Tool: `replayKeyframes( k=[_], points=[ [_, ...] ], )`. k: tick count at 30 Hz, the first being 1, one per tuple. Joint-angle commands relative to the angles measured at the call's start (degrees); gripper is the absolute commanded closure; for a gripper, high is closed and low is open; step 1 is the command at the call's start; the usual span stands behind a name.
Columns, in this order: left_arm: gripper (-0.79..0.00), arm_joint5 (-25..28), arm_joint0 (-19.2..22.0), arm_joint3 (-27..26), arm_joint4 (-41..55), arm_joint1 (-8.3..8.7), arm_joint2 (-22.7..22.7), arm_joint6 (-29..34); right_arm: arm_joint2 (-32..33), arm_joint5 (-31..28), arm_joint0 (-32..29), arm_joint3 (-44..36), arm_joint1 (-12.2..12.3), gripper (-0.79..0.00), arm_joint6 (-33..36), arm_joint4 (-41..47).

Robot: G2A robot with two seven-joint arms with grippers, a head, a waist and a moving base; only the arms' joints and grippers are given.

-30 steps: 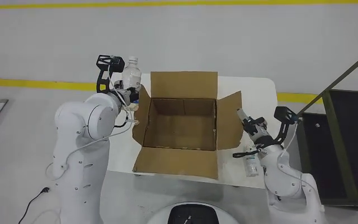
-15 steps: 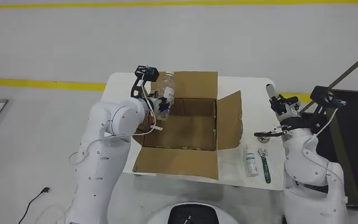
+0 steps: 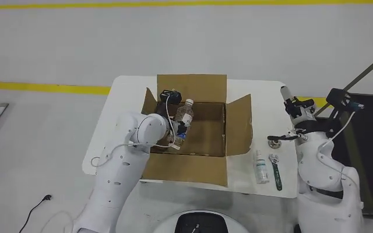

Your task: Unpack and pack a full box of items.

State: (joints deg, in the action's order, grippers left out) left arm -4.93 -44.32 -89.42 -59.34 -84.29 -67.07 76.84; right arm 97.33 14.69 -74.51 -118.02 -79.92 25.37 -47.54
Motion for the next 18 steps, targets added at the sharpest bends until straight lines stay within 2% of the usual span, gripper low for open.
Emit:
replayKeyframes(
  k=[1,2,3,6,10,18],
  points=[
    [0.0,0.0,0.0,0.0,0.0,0.0,0.0,0.0,-0.19,-1.49,-0.07,0.05,0.15,-0.533,-0.58,-1.08],
    [0.0,0.0,0.0,0.0,0.0,0.0,0.0,0.0,-0.25,-2.12,-0.15,-0.02,0.21,-0.292,-0.99,-1.38],
    [0.0,0.0,0.0,0.0,0.0,0.0,0.0,0.0,-0.33,-3.08,-0.22,-0.19,0.29,0.0,-1.49,-1.88],
    [0.0,-0.29,-1.37,1.04,-0.7,0.13,0.07,-1.7,-0.55,-5.42,-0.82,-0.45,0.47,0.0,-2.93,-2.77],
    [0.0,-3.86,-1.87,3.96,-2.47,-0.04,2.06,-0.85,-0.68,-6.63,-1.33,-0.53,0.63,0.0,-3.89,-2.97],
    [0.0,-10.37,3.46,13.63,-2.67,-1.93,8.91,-1.07,-0.69,-6.44,-1.55,-0.49,0.88,0.0,-4.17,-2.88]
  ],
)
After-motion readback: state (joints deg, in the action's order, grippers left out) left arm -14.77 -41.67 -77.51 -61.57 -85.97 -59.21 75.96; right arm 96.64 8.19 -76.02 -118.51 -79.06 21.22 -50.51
